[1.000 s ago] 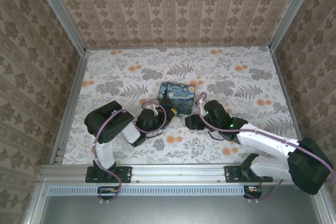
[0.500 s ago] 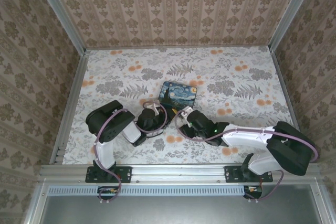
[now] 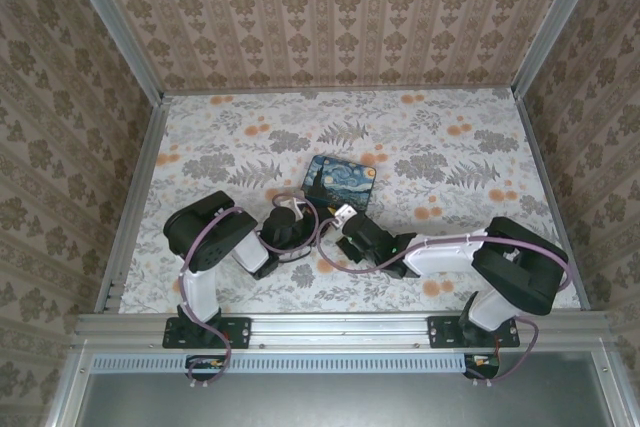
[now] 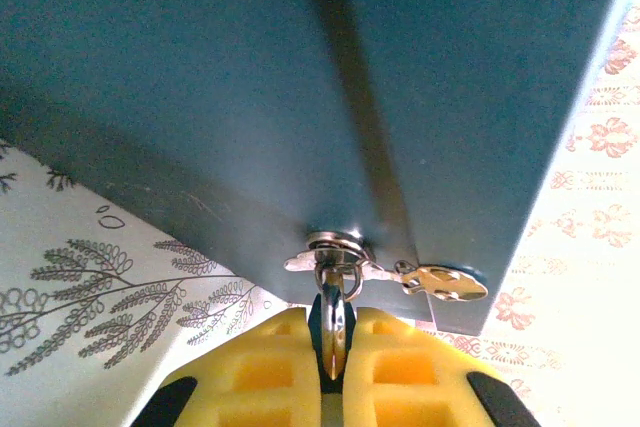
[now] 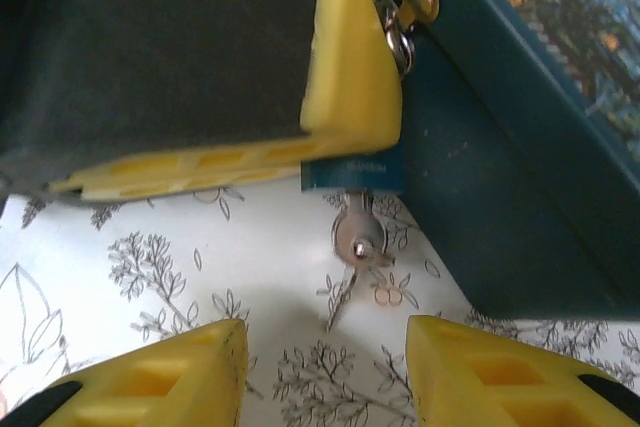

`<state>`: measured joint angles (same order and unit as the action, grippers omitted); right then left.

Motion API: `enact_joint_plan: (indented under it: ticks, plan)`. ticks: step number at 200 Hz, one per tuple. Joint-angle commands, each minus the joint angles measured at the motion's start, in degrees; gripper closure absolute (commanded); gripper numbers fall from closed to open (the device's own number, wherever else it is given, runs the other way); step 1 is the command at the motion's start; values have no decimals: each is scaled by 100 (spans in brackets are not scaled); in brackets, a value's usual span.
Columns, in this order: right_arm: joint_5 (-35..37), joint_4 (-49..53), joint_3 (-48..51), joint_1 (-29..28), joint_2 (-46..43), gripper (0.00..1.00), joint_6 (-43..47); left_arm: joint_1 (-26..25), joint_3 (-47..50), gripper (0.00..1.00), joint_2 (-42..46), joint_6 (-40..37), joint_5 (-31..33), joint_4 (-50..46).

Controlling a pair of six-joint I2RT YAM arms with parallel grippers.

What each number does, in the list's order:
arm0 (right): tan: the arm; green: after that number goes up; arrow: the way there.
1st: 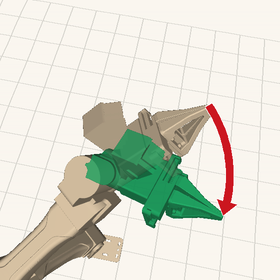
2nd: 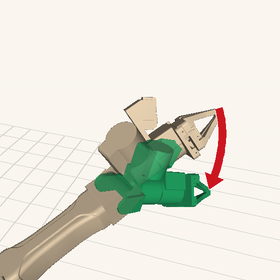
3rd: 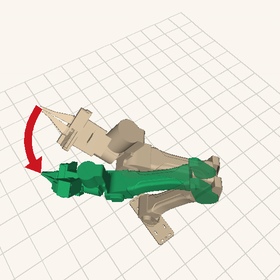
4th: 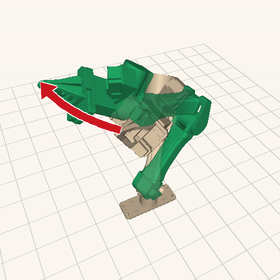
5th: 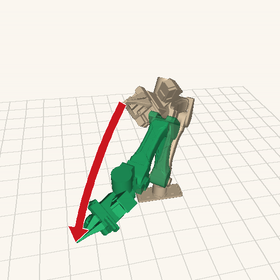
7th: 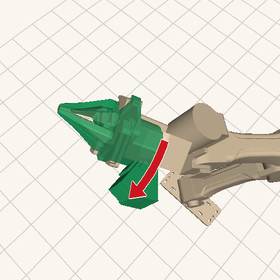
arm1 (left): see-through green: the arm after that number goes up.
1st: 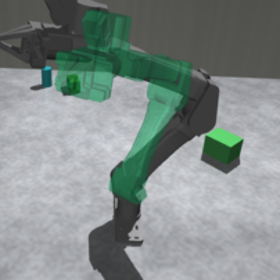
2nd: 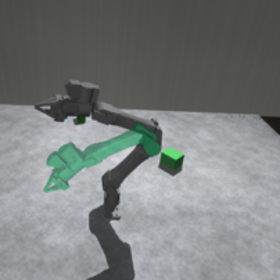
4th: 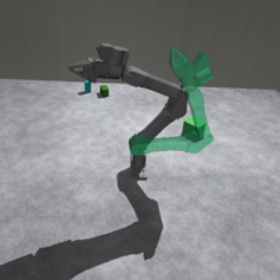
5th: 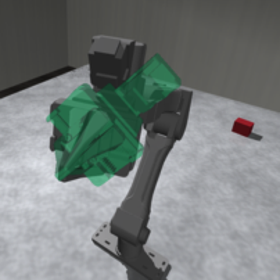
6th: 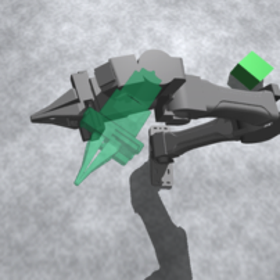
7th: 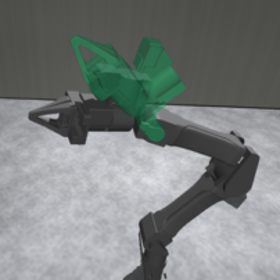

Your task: Unlock the padlock with the key

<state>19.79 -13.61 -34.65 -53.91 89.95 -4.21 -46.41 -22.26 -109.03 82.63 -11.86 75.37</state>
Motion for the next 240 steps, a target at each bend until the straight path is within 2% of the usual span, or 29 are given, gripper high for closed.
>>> enact_joint_plan:
  ticks: [1, 36, 100, 134, 157, 188, 208, 211, 213, 215, 217, 218, 221, 225, 240]
  plan:
    - [344, -197, -310, -25, 240, 53, 196, 29, 19, 100, -118, -79, -106, -135]
    - [485, -139, -597, 11, 611, 54, 280, 32, 38, 100, -127, -71, -115, -127]
    - [432, -30, -823, 279, 847, 64, 215, 27, 90, 100, -113, -69, -124, -128]
    - [89, 81, -927, 389, 721, 86, 180, 31, 90, 100, -127, -80, -124, -121]
    - [-729, 171, -979, 554, 533, 100, -24, 29, 90, 100, -143, -80, -124, -128]
    - [-2574, -235, -779, 1064, 223, 100, -746, 29, 114, 100, -152, -97, -97, -127]
    - [-3338, -545, -628, 1343, 131, 100, -1194, 27, 109, 100, -153, -100, -80, -124]
    - [-3421, -597, -601, 1374, 122, 98, -1248, 27, 112, 100, -149, -106, -78, -124]
    - [-3480, -607, -588, 1398, 115, 90, -1288, 27, 111, 100, -146, -107, -73, -121]
    - [-3539, -641, -582, 1418, 112, 88, -1318, 27, 113, 100, -151, -113, -72, -122]
    - [-3584, -642, -574, 1442, 100, 78, -1357, 27, 109, 100, -153, -115, -71, -124]
    - [-3599, -656, -572, 1448, 96, 78, -1373, 27, 113, 100, -153, -115, -71, -126]
    - [-3637, -660, -558, 1467, 81, 67, -1424, 27, 109, 100, -160, -109, -67, -128]
    - [-3664, -676, -535, 1490, 51, 59, -1469, 34, 109, 100, -166, -113, -71, -121]
    - [-3677, -686, -428, 1549, -83, 43, -1627, 37, 97, 100, -188, -115, -63, -125]
